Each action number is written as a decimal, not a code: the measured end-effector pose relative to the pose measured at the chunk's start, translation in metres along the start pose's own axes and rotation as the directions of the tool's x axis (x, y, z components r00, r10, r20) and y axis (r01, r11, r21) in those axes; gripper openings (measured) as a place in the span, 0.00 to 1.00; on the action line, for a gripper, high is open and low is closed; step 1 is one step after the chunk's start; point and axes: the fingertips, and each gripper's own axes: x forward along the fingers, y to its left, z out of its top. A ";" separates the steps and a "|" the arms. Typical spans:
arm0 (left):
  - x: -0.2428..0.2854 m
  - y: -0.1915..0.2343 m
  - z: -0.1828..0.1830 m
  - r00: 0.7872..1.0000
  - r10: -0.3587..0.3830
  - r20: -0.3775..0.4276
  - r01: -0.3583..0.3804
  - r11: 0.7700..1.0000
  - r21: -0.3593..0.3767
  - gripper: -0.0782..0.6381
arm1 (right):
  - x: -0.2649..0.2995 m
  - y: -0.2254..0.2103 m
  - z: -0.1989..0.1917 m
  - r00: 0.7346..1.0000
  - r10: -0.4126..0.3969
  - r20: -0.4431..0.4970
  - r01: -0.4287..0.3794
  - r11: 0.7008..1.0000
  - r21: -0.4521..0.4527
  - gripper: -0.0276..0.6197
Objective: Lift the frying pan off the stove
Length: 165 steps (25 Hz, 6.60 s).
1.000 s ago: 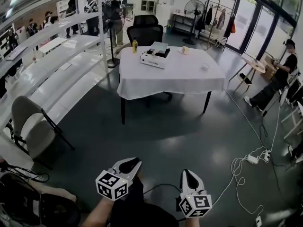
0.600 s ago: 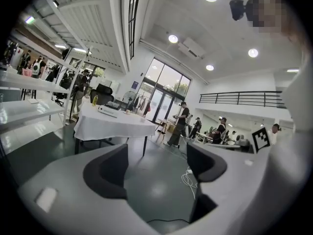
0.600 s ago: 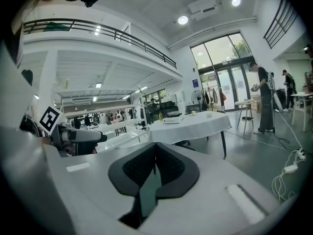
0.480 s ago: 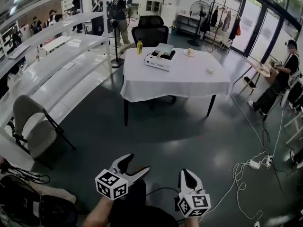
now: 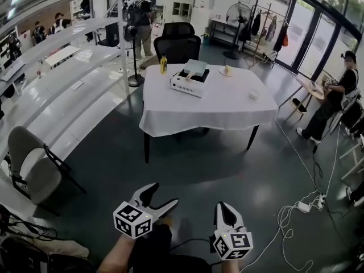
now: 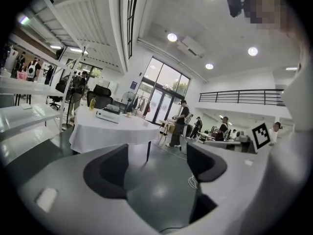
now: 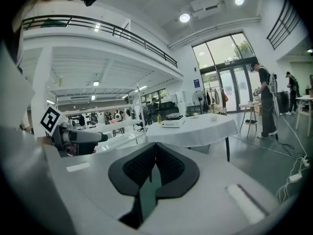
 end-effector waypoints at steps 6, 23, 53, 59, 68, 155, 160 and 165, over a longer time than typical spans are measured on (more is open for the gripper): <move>0.034 0.049 0.035 1.000 0.000 0.017 0.000 1.000 0.022 0.68 | 0.061 -0.007 0.022 1.000 -0.013 -0.001 0.013 0.999 -0.035 0.05; 0.101 0.186 0.108 0.996 0.067 0.062 -0.070 0.996 0.061 0.72 | 0.202 -0.028 0.061 0.999 -0.044 0.026 0.046 0.997 -0.066 0.05; 0.166 0.256 0.115 0.993 0.119 -0.007 -0.119 0.993 0.004 0.81 | 0.320 -0.070 0.065 0.997 0.010 -0.073 -0.010 1.000 -0.002 0.05; 0.220 0.279 0.140 0.992 0.122 0.027 -0.122 0.992 -0.020 0.81 | 0.377 -0.103 0.095 0.998 0.030 -0.061 -0.031 0.999 -0.020 0.05; 0.283 0.324 0.174 0.983 0.174 0.049 -0.173 0.984 -0.035 0.81 | 0.456 -0.154 0.120 0.997 0.045 -0.066 -0.047 0.999 -0.021 0.05; 0.583 0.498 0.307 0.976 0.216 -0.024 -0.217 0.966 -0.140 0.81 | 0.806 -0.299 0.196 0.967 0.200 -0.156 -0.202 0.979 0.003 0.05; 0.598 0.495 0.298 0.960 0.261 -0.103 -0.270 0.959 -0.087 0.81 | 0.825 -0.314 0.205 0.942 0.270 -0.199 -0.277 0.961 -0.008 0.05; 0.610 0.509 0.284 0.926 0.324 -0.196 -0.341 0.938 -0.060 0.81 | 0.845 -0.330 0.203 0.923 0.304 -0.237 -0.312 0.950 0.007 0.05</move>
